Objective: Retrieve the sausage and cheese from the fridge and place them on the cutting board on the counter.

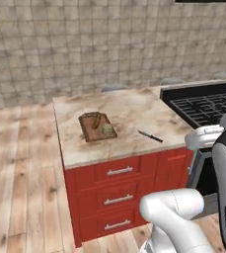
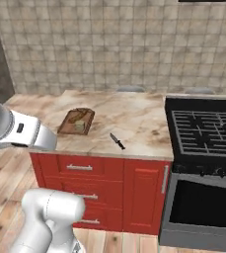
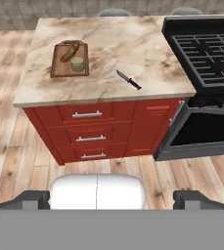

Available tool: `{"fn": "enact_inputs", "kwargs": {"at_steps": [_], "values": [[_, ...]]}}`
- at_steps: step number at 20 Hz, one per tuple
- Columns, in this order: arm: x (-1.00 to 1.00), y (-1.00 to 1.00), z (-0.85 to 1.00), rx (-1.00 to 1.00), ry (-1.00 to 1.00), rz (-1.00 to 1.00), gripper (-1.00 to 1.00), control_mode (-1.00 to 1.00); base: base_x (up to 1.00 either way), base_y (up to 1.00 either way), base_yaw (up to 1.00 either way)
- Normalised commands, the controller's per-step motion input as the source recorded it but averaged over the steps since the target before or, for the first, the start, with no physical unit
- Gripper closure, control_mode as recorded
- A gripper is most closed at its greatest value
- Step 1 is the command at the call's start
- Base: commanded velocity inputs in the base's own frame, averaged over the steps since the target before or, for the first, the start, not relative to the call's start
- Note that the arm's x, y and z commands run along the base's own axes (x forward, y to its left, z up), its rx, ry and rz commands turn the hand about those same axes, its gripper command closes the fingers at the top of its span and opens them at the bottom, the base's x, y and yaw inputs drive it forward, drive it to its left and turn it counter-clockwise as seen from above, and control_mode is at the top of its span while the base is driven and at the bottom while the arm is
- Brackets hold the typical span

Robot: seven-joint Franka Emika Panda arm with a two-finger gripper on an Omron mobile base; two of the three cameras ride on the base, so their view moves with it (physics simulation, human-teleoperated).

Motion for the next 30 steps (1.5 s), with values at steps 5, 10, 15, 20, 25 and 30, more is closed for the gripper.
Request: {"fn": "enact_inputs", "kwargs": {"at_steps": [5, 10, 15, 20, 25, 30], "values": [[0.00, 0.00, 0.00, 0.00, 0.00, 0.00, -1.00, 1.00, 0.00, -0.07, -0.91], [0.00, 0.00, 0.00, 0.00, 0.00, 0.00, -1.00, 1.00, 0.00, -0.02, -0.96], [0.00, 0.00, 0.00, 0.00, 0.00, 0.00, -1.00, 1.00, 0.00, -0.32, -0.92], [0.00, 0.00, 0.00, 0.00, 0.00, 0.00, -1.00, 1.00, 0.16, -0.77, -0.71], [0.00, 0.00, 0.00, 0.00, 0.00, 0.00, -1.00, 1.00, 0.93, -0.56, -0.28], [0.00, 0.00, 0.00, 0.00, 0.00, 0.00, -1.00, 1.00, 1.00, 0.01, -0.12]]}}
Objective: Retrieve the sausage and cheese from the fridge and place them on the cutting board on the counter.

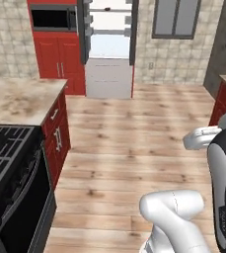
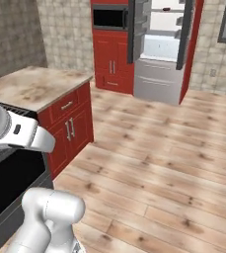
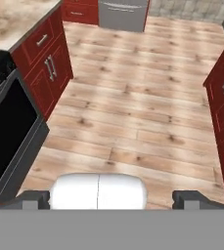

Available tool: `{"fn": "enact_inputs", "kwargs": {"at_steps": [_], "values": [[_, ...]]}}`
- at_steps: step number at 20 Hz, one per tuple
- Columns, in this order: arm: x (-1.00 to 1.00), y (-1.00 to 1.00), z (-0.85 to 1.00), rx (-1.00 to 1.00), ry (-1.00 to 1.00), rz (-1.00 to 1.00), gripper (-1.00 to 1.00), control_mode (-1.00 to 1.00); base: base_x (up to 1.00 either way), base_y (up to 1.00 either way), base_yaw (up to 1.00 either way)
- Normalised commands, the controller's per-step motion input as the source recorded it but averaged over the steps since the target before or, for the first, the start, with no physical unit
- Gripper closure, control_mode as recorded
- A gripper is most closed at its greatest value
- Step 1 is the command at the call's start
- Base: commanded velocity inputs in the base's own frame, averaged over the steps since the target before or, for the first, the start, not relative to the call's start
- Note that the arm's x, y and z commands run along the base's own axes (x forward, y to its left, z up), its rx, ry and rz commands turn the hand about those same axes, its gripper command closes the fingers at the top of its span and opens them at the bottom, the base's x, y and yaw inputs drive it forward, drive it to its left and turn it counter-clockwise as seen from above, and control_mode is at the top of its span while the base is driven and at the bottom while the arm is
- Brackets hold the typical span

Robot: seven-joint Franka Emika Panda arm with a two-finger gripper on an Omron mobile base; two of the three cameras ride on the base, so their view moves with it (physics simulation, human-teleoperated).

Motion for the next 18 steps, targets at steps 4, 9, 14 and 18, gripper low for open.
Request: {"fn": "enact_inputs", "kwargs": {"at_steps": [4, 9, 14, 18], "values": [[0.00, 0.00, 0.00, 0.00, 0.00, 0.00, -1.00, 1.00, 1.00, 0.09, -0.07], [0.00, 0.00, 0.00, 0.00, 0.00, 0.00, -1.00, 1.00, 1.00, 0.00, -0.05], [0.00, 0.00, 0.00, 0.00, 0.00, 0.00, -1.00, 1.00, 1.00, 0.00, -0.05], [0.00, 0.00, 0.00, 0.00, 0.00, 0.00, -1.00, 1.00, 1.00, 0.05, -0.07]]}}
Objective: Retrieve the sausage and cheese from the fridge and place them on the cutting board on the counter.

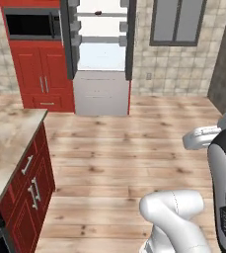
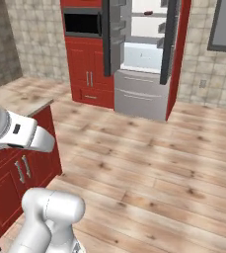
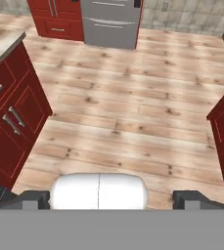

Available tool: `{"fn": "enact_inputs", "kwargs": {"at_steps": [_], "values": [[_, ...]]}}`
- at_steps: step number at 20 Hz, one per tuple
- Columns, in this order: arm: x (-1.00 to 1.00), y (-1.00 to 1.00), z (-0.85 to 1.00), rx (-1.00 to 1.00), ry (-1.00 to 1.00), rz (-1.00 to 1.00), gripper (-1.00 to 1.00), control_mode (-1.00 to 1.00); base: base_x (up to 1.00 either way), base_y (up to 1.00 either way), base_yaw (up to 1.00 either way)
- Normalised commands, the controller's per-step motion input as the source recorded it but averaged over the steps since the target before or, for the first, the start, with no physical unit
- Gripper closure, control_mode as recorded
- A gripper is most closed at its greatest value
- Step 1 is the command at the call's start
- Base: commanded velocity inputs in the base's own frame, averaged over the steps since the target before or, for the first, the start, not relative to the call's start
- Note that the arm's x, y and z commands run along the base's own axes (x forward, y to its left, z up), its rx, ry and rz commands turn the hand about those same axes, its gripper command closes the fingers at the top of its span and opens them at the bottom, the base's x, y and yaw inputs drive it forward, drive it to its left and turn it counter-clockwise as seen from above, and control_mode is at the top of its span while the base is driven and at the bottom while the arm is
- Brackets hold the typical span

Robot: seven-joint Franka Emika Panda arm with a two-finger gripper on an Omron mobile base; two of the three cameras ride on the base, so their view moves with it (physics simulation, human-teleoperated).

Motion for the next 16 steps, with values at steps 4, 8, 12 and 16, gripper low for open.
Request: {"fn": "enact_inputs", "kwargs": {"at_steps": [4, 8, 12, 16], "values": [[0.00, 0.00, 0.00, 0.00, 0.00, 0.00, -1.00, 1.00, 1.00, 0.21, -0.05], [0.00, 0.00, 0.00, 0.00, 0.00, 0.00, -1.00, 1.00, 1.00, 0.27, -0.03], [0.00, 0.00, 0.00, 0.00, 0.00, 0.00, -1.00, 1.00, 1.00, 0.12, -0.03], [0.00, 0.00, 0.00, 0.00, 0.00, 0.00, -1.00, 1.00, 1.00, 0.11, -0.05]]}}
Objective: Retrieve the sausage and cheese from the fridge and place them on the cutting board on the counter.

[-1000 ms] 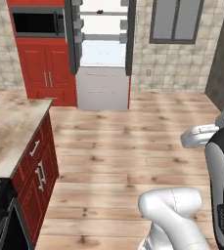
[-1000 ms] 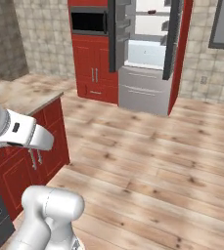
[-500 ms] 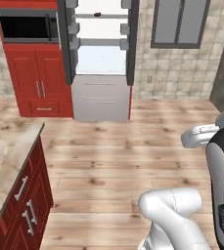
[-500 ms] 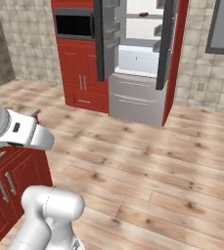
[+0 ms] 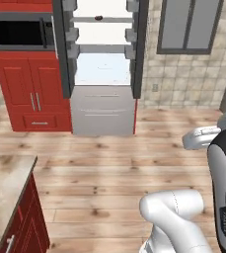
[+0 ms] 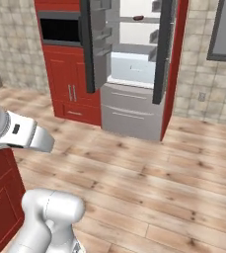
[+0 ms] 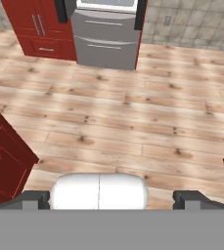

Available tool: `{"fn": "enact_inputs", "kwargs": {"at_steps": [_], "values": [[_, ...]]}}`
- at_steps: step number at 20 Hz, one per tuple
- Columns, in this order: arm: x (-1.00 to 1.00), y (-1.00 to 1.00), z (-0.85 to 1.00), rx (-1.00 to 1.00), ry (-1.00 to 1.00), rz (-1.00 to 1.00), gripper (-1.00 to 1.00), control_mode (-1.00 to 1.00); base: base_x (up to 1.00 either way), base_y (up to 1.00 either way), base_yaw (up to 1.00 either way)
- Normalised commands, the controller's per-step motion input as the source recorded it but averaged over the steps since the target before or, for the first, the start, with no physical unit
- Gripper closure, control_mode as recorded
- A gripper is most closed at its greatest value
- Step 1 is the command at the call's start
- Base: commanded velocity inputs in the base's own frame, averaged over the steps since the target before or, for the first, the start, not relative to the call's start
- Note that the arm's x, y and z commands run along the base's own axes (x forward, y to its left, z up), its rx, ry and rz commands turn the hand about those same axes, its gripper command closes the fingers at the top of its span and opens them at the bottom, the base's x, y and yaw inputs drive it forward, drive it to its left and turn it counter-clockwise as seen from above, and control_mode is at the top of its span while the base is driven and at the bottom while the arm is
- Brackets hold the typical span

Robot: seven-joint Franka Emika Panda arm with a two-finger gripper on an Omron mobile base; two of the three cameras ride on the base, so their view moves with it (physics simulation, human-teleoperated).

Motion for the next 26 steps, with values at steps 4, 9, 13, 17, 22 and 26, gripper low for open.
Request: {"fn": "enact_inputs", "kwargs": {"at_steps": [4, 9, 13, 17, 22, 26], "values": [[0.00, 0.00, 0.00, 0.00, 0.00, 0.00, -1.00, 1.00, 1.00, 0.09, -0.08], [0.00, 0.00, 0.00, 0.00, 0.00, 0.00, -1.00, 1.00, 1.00, 0.32, -0.07], [0.00, 0.00, 0.00, 0.00, 0.00, 0.00, -1.00, 1.00, 1.00, 0.48, -0.07], [0.00, 0.00, 0.00, 0.00, 0.00, 0.00, -1.00, 1.00, 1.00, 0.40, -0.07], [0.00, 0.00, 0.00, 0.00, 0.00, 0.00, -1.00, 1.00, 1.00, 0.10, -0.08], [0.00, 0.00, 0.00, 0.00, 0.00, 0.00, -1.00, 1.00, 1.00, 0.05, -0.08]]}}
